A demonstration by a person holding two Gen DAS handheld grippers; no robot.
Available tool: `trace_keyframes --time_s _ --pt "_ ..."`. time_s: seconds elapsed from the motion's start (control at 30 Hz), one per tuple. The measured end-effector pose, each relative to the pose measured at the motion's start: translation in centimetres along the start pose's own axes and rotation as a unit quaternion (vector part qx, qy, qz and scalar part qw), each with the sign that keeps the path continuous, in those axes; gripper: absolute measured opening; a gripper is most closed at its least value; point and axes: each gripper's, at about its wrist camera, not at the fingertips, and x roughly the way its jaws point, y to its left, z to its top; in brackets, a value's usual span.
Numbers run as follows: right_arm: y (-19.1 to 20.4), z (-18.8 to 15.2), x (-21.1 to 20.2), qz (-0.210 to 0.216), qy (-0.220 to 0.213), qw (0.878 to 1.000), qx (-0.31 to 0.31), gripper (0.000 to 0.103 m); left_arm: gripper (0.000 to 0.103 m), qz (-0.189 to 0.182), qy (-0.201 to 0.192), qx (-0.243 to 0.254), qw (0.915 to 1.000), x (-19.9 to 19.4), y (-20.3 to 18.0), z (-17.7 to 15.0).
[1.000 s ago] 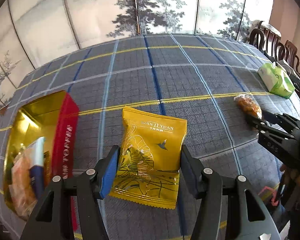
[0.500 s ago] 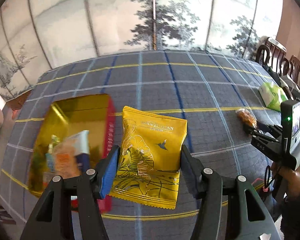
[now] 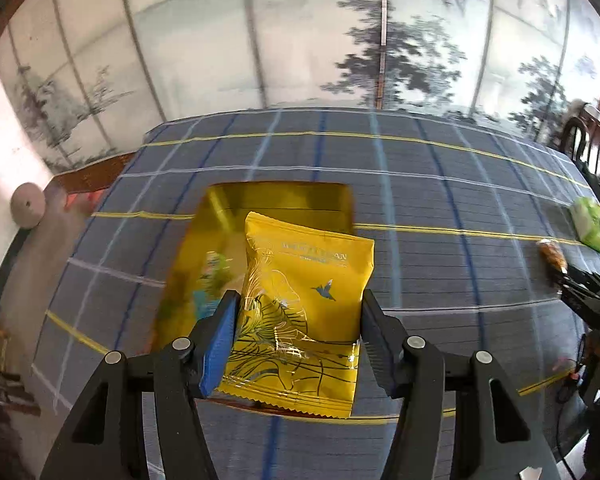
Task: Organize snacks
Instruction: 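Carry the yellow packet over the tin with the left gripper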
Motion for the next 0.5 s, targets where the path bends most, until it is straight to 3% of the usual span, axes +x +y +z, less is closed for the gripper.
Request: trace_keyframes --time_s 0.3,0.5 --pt "0.0 0.0 0.0 0.000 0.000 1.000 0.000 0.041 0.054 0.038 0.008 -0.020 0.9991 1.3 5.0 0.1" --pt "0.0 0.0 0.0 0.000 0.000 1.000 0.000 0.041 0.054 0.042 0.031 -0.028 0.9983 3.4 6.7 -0.7"
